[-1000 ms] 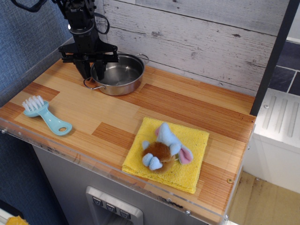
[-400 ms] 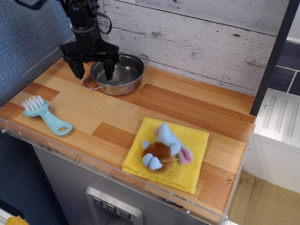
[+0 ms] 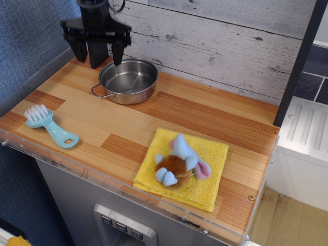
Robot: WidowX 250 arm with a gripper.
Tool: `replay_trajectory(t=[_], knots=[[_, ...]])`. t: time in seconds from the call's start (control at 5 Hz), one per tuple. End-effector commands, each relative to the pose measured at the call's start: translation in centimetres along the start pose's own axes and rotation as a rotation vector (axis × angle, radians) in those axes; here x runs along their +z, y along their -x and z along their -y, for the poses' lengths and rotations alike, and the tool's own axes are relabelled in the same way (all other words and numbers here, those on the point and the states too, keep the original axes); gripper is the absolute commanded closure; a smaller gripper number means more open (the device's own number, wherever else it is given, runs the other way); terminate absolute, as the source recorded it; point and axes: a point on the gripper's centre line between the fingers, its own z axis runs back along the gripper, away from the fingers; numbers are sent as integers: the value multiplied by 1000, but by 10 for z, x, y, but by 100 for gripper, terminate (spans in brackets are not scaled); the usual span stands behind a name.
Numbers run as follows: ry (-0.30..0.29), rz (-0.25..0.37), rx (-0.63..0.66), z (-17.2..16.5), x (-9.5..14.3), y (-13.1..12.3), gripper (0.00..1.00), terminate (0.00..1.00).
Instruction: Place the vessel on the far edge of the table
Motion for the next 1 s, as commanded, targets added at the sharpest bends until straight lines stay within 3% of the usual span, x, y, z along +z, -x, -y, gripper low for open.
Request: replay_trajectory(t=[0.0, 0.6, 0.8], knots=[[-14, 108, 4, 3, 53, -8, 0, 0], [-14, 108, 4, 3, 53, -8, 0, 0], [-14, 108, 4, 3, 53, -8, 0, 100]])
